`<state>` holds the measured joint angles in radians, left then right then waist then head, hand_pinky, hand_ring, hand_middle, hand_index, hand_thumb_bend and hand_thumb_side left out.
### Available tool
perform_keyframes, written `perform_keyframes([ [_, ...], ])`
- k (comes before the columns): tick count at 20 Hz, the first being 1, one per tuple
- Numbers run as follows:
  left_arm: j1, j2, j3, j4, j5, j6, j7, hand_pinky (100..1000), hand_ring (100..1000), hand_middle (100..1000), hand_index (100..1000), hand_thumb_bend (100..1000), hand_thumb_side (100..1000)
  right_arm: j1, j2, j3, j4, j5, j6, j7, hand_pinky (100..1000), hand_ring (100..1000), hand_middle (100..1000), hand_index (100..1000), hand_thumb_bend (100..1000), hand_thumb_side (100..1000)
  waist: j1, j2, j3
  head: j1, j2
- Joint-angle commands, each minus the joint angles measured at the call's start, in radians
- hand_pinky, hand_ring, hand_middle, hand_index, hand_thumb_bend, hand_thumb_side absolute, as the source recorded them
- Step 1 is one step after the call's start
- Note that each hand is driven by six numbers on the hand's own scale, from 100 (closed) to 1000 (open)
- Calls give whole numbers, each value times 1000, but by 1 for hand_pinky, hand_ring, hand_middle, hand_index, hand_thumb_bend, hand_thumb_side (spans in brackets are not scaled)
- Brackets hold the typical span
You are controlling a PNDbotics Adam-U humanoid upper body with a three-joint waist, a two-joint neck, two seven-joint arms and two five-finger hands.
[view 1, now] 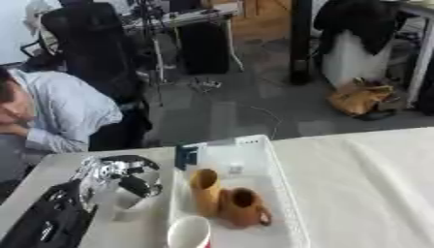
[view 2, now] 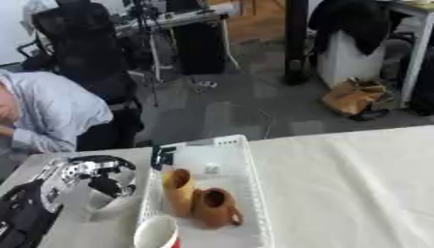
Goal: Pick up objects on the table and place them in the box.
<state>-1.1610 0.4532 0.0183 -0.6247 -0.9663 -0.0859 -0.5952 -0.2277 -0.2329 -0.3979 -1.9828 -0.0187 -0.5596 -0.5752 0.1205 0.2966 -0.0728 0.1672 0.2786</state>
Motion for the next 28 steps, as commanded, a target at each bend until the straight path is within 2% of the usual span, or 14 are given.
perform_keyframes([
  [1,-33,42,2,-20,-7,-1,-10,781,911,978,1000,162,456,-4,-29,-2,-17,-4,-1,-6,752,787,624,575,100,1000,-2,-28,2,-1,3],
  [15,-102,58,2,-19,-29,-18,-69,792,914,976,1000,161,408,3,-47,0,-17,-8,14,-9,752,787,625,574,100,1000,17,-58,5,-5,22],
  [16,-107,58,2,-19,-30,-20,-74,792,914,976,1000,144,438,4,-48,0,-17,-9,15,-10,752,787,625,574,100,1000,18,-60,6,-6,24],
  [17,-114,59,2,-20,-30,-22,-79,791,911,972,1000,150,399,5,-50,-1,-17,-9,16,-10,752,787,625,574,100,1000,21,-63,7,-8,28],
  [20,-129,60,2,-20,-29,-28,-92,791,909,968,1000,150,394,8,-54,-1,-17,-8,19,-12,752,787,625,574,100,1000,25,-70,10,-10,35],
  [28,-176,40,-2,-25,-19,-40,-132,793,909,954,1000,135,381,16,-66,0,-17,-12,40,-15,752,787,625,573,100,1000,41,-102,15,-5,56],
])
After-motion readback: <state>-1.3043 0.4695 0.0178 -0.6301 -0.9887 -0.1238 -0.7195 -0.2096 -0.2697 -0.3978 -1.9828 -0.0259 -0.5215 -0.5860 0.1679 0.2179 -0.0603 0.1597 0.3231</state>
